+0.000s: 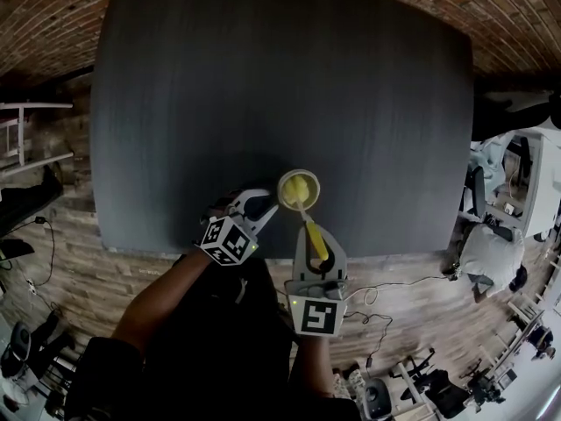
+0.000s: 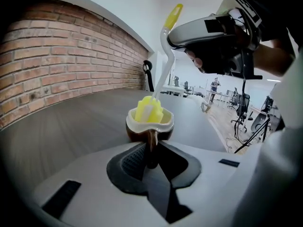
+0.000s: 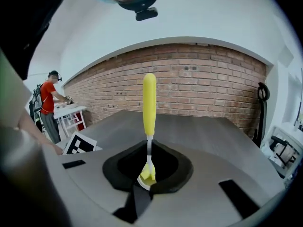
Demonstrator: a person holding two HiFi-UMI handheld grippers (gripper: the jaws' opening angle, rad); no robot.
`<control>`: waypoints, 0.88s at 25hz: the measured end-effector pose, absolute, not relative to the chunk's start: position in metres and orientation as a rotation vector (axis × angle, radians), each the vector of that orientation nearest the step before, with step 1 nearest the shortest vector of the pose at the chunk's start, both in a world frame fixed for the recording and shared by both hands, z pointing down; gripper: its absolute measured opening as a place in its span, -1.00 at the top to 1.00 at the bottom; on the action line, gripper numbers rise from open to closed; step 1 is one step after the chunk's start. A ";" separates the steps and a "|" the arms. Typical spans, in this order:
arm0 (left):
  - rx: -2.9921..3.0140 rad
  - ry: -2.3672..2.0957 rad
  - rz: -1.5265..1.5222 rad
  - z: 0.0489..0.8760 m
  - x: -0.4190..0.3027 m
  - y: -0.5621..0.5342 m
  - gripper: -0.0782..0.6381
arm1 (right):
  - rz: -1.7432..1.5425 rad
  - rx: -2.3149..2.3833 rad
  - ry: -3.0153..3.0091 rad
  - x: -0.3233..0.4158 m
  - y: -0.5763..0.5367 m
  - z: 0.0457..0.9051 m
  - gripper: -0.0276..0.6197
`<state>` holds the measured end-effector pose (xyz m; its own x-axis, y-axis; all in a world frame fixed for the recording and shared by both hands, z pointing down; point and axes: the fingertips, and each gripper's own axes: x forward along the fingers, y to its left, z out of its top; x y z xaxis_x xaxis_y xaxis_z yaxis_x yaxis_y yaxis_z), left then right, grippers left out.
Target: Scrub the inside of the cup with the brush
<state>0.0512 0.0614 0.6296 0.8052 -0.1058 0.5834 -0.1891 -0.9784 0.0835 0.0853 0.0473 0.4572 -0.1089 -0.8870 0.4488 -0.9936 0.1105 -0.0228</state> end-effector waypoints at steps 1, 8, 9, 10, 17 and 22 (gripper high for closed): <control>2.848 -0.236 0.917 0.630 0.052 0.061 0.55 | 0.460 1.854 -2.065 0.087 0.049 0.456 0.77; 2.786 -0.263 0.944 0.632 0.044 0.063 0.54 | 0.500 1.971 -2.028 0.096 0.066 0.443 0.77; 2.785 -0.266 0.941 0.630 0.043 0.064 0.54 | 0.502 1.991 -2.024 0.099 0.069 0.440 0.77; 2.784 -0.269 0.937 0.627 0.042 0.066 0.52 | 0.503 2.005 -2.011 0.102 0.073 0.437 0.77; 2.803 -0.350 0.841 0.584 0.025 0.071 0.50 | 0.557 2.149 -2.002 0.116 0.109 0.419 0.77; 2.868 -0.469 0.618 0.503 0.015 0.085 0.51 | 0.563 2.225 -1.972 0.120 0.141 0.396 0.77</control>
